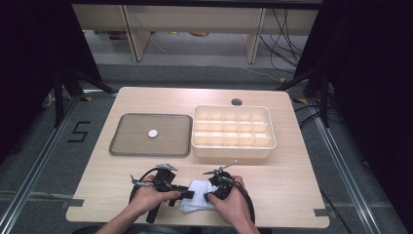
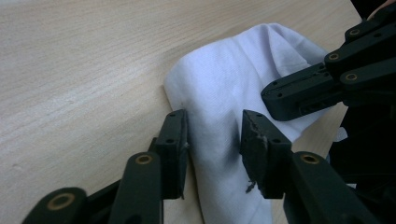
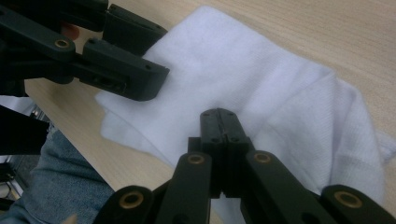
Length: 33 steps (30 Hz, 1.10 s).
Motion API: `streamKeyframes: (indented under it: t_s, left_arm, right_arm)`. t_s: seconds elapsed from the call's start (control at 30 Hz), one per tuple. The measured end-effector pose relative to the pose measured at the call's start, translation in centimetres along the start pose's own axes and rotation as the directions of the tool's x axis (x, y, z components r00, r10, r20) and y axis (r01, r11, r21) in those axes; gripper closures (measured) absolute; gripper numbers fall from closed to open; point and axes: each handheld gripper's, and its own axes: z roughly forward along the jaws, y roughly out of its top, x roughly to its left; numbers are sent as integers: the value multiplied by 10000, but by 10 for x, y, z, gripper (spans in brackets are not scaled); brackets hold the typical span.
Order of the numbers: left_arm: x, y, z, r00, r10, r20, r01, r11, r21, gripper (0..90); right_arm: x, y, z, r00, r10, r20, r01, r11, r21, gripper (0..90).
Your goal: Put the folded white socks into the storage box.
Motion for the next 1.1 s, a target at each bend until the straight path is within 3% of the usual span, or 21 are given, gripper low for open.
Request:
streamKeyframes:
  t_s: [0.2,0.33,0.43,0.47,0.53,0.57,0.6,0.73,0.77,1.03,1.1]
  left_arm:
    - [2,0,2,9999,-41,92,40,9999,98,750]
    - [1,2,-1,9991,-164,378,174,9996,-238,822]
    - [-2,3,-5,9978,-181,637,210,9988,-448,826]
    - [-4,4,-7,9980,-144,612,170,9990,-415,826]
    - [-8,6,-8,9948,-158,1003,216,9981,-571,826]
    - [-9,6,-8,9934,-178,1131,250,9977,-625,826]
    - [-10,7,-8,9916,-93,1290,176,9978,-633,826]
    - [-16,10,-9,9914,13,1309,70,9980,-630,826]
    - [-17,11,-8,9883,18,1523,89,9976,-692,827]
    - [-17,13,-8,9900,-30,1411,127,9976,-677,830]
    - [-17,13,-10,9916,-8,1295,94,9978,-664,829]
  right_arm:
    - [1,0,0,9992,366,174,-369,9992,171,900]
    - [1,0,1,9994,344,3,-344,9994,59,900]
    - [0,0,1,9990,431,139,-433,9989,170,900]
    - [1,1,1,9988,485,-86,-484,9987,167,900]
    - [-1,2,3,9995,302,-116,-302,9995,41,900]
    - [0,1,3,9985,540,-66,-540,9985,7,900]
    - [0,1,2,9988,456,-196,-456,9990,-32,900]
    - [0,1,3,9987,453,-235,-455,9989,-84,900]
    - [0,1,3,9988,430,-226,-432,9990,-124,900]
    - [1,1,5,9976,632,-291,-638,9978,-206,900]
    - [-1,1,3,9963,581,-635,-605,9975,-360,873]
